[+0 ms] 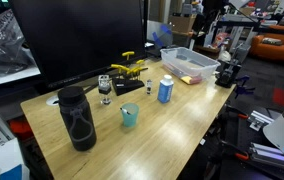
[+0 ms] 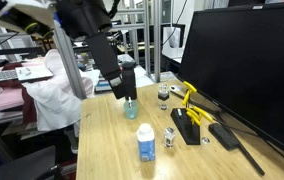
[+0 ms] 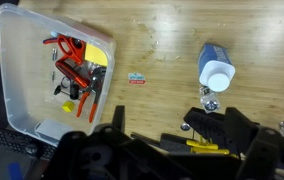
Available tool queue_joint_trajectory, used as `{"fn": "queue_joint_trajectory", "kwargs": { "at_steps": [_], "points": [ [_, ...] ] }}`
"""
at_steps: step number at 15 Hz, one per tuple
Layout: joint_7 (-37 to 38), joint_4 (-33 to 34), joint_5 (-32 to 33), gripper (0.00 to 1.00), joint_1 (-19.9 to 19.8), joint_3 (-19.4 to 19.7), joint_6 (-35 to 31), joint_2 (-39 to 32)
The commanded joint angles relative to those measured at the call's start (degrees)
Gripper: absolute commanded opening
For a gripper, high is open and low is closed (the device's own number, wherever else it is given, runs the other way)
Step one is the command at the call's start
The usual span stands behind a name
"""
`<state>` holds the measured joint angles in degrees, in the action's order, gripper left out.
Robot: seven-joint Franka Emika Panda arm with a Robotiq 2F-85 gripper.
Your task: Pick up one of the red objects from the box and place it on the table
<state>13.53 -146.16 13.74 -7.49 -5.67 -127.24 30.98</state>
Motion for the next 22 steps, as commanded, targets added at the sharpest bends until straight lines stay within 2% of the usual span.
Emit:
{"fn": "queue_joint_trajectory", "kwargs": {
  "at_steps": [1,4,8,10,11,13,21,22],
  "points": [
    [0.2,0.1,0.3,1.00,0.6,0.5,0.2,0.0],
    [7.8,1.1,1.5,1.00,-2.7,0.3,-1.7,-3.2],
    [17.1,1.9,3.5,1.00,-6.4,0.4,-2.6,-10.9],
    [21.1,1.6,3.0,1.00,-6.8,1.8,-7.9,-14.5],
    [17.8,0.3,2.5,1.00,-5.3,2.3,-5.3,-11.8],
    [18.4,0.4,2.6,1.00,-5.2,2.8,-6.1,-13.5],
    [18.3,0.3,2.5,1.00,-5.0,2.6,-5.8,-12.0],
    [20.4,0.7,3.1,1.00,-5.8,2.5,-5.9,-12.9]
  ]
}}
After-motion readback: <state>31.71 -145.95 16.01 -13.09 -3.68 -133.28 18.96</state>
